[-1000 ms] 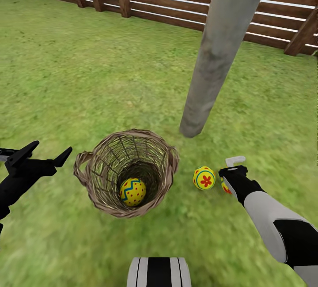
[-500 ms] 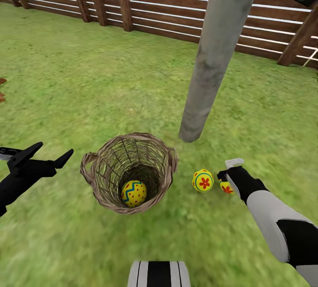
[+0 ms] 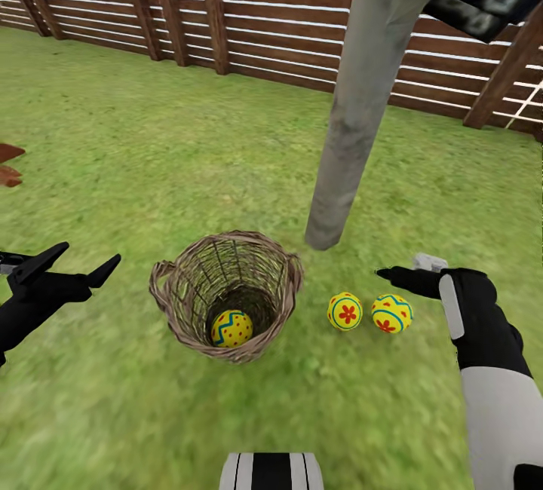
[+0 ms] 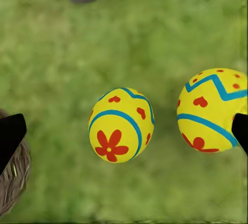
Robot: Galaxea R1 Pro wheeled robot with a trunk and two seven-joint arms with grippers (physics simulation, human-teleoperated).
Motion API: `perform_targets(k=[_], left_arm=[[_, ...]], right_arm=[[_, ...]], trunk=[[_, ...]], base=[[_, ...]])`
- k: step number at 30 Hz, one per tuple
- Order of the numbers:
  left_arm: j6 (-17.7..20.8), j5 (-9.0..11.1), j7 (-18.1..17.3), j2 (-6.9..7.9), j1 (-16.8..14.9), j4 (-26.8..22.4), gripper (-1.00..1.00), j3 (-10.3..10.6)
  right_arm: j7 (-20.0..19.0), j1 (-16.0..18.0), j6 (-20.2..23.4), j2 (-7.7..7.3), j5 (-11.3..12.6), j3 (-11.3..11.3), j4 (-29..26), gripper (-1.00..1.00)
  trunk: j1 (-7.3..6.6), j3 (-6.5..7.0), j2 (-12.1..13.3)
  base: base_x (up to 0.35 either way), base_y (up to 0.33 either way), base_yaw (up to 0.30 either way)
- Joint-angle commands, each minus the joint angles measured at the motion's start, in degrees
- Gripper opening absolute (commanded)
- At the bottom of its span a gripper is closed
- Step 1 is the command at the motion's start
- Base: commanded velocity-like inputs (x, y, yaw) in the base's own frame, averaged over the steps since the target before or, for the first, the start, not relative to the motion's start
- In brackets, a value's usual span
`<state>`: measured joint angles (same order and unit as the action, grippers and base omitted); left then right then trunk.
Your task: Take the three Easter eggs out of the wicker basket on the lawn in the garden, then place them on the lawn next to a single tree (choose any tree) so that all three eggs are next to the same tree and none are left in the basket.
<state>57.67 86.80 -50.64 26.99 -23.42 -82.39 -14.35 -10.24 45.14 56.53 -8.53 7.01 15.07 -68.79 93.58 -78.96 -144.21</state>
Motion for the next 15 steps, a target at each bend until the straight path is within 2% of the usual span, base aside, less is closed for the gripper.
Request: perform_targets(k=[1,6,9,12,13,15], left_arm=[[0.2,-0.1,-0.2,0.2,0.0,0.1,1.0,0.1],[0.2,-0.1,-0.1,0.59,0.0,0.1,1.0,0.0],[0.2,-0.1,-0.1,0.61,0.0,0.1,1.0,0.0],[0.2,-0.1,-0.1,0.61,0.0,0.1,1.0,0.0],[0.2,-0.1,-0.1,0.55,0.0,0.2,1.0,0.1],[0.2,0.0,-0.1,0.53,0.0,0.3,1.0,0.1]], right_arm=[[0.4,-0.3,0.2,-0.33,0.4,0.4,0.3,1.0],[0.8,-1.9,0.2,-0.62,0.6,1.5,0.1,1.0],[-0.2,-2.6,0.3,-0.68,0.3,0.9,-0.2,1.0],[-1.2,-2.7,0.5,-0.74,0.3,-0.1,-0.2,1.0],[-17.1,-2.8,0.6,-0.71,0.3,-1.7,-0.2,1.0],[-18.0,-2.8,0.6,-0.7,0.4,-1.8,-0.2,1.0]], trunk=[[-0.03,0.19,0.0],[-0.16,1.3,0.1],[-0.24,1.93,0.1],[-0.32,2.49,0.1],[-0.32,2.45,0.1],[-0.32,2.37,0.1]], base=[[0.0,0.0,0.0],[0.0,0.0,0.0],[0.0,0.0,0.04],[0.0,0.0,0.205],[0.0,0.0,0.255],[0.0,0.0,0.258]])
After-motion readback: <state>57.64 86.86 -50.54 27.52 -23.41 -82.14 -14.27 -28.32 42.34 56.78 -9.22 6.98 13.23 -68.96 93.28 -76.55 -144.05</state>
